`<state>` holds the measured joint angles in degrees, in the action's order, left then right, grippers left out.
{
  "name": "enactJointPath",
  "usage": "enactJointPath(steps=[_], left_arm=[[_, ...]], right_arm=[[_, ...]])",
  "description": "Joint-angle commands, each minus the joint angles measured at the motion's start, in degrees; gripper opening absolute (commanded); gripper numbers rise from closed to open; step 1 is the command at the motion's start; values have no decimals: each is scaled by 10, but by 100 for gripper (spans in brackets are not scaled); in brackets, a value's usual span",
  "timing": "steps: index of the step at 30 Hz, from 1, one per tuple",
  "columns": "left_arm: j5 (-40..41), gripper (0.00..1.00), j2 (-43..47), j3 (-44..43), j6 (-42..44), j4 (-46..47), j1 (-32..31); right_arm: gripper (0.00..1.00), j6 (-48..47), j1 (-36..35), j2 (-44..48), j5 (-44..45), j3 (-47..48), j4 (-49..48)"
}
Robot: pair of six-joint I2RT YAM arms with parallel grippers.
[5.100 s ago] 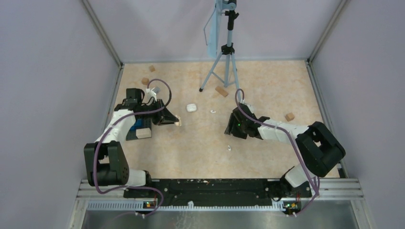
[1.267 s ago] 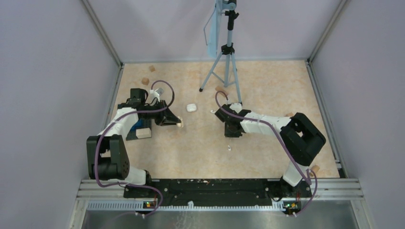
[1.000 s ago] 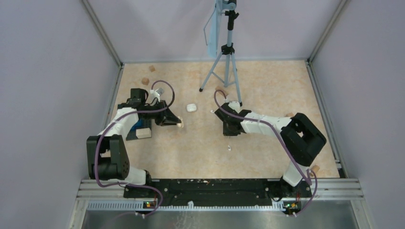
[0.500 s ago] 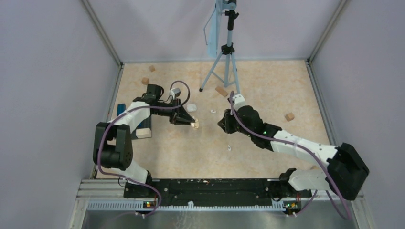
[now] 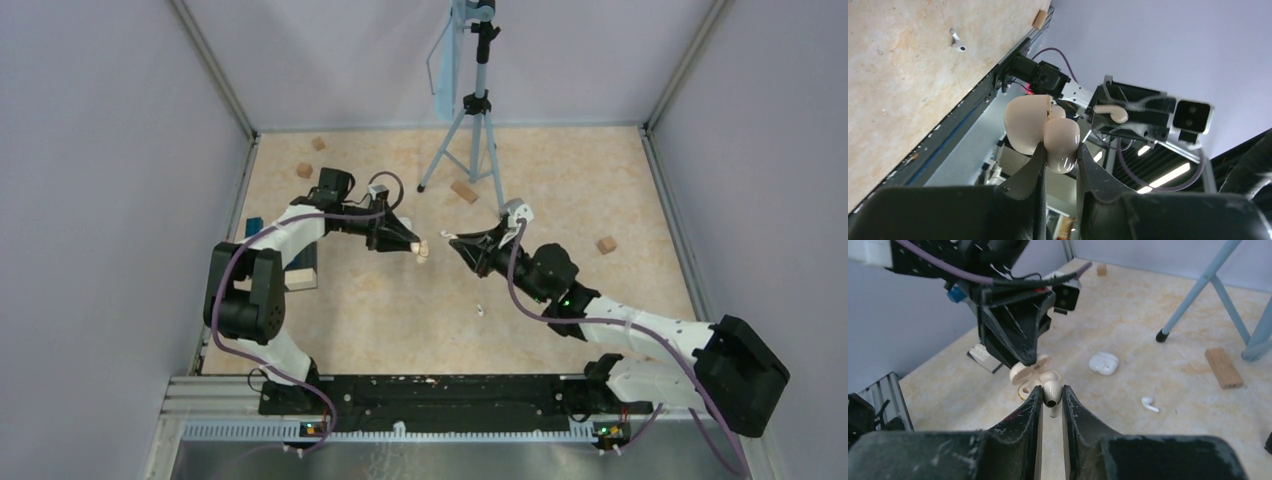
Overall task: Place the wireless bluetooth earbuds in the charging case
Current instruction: Pick up the left earbud from the center of the board.
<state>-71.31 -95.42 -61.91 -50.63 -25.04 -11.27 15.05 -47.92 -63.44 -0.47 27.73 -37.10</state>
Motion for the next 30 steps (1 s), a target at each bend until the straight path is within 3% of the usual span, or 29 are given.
enactJointPath(steps=[1,5,7,30], left_arm=[[-4,0,18,-18,-99,43,-2],[-8,0,40,26,-211,145,-2],[-2,0,45,30,-229,150,-2],[-8,0,55,44,-260,176,-2]], right_arm=[[7,-13,-19,-15,27,0,-168],[6,-19,-43,-45,59,10,-215],[6,-24,-56,-61,72,18,-225],[4,-30,-91,-145,113,48,-267]])
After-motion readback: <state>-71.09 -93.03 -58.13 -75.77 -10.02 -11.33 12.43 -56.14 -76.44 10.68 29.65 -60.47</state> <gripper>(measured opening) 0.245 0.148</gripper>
